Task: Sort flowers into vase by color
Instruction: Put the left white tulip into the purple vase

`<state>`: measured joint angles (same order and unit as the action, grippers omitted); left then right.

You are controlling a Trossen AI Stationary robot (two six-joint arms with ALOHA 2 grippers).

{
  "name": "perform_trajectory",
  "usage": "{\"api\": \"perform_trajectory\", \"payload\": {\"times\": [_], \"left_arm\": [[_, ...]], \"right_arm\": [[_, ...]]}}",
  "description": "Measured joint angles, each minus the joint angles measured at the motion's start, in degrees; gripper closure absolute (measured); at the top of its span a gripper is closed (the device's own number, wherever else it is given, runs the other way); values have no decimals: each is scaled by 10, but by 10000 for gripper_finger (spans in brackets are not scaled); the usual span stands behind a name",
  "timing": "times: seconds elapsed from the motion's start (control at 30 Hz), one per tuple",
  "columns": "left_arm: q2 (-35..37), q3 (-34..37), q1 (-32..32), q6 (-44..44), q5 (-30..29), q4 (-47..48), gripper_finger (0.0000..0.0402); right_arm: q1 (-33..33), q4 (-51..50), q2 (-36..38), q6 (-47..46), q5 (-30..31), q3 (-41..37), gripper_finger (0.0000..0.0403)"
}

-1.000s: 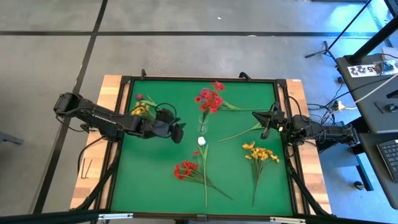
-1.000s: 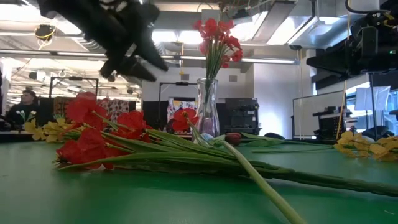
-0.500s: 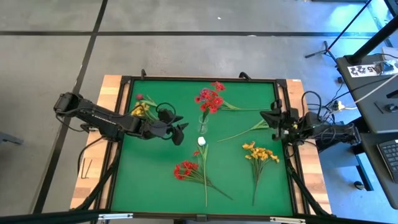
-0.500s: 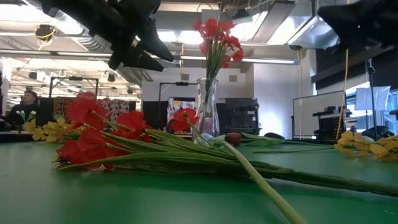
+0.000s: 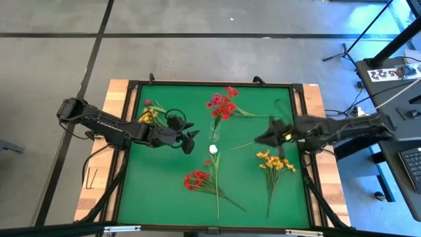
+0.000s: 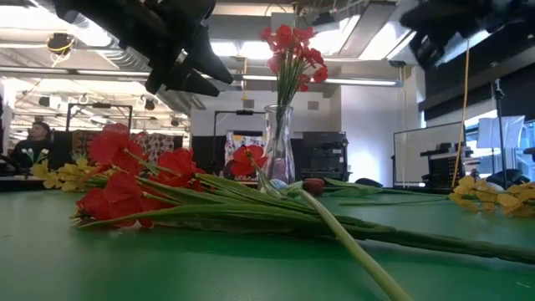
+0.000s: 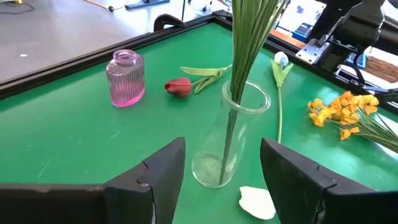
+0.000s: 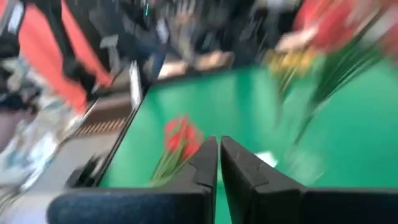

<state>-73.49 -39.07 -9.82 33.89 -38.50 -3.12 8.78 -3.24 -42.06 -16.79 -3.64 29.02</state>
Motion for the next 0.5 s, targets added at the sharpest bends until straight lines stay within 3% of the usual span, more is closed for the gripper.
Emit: {"api": "perform_trajectory", "payload": {"times": [0.13, 0.37, 0.5], "left_arm": [[0, 0, 1, -1, 0, 1, 199], [0, 0, 2, -11, 0, 1, 198], [0, 0, 2, -11, 0, 1, 199]], "right_arm": [[69, 17, -100, -99, 37, 1, 380], [158, 144, -252, -237, 194, 2, 380], [164, 207, -324, -251, 203, 2, 371]]}}
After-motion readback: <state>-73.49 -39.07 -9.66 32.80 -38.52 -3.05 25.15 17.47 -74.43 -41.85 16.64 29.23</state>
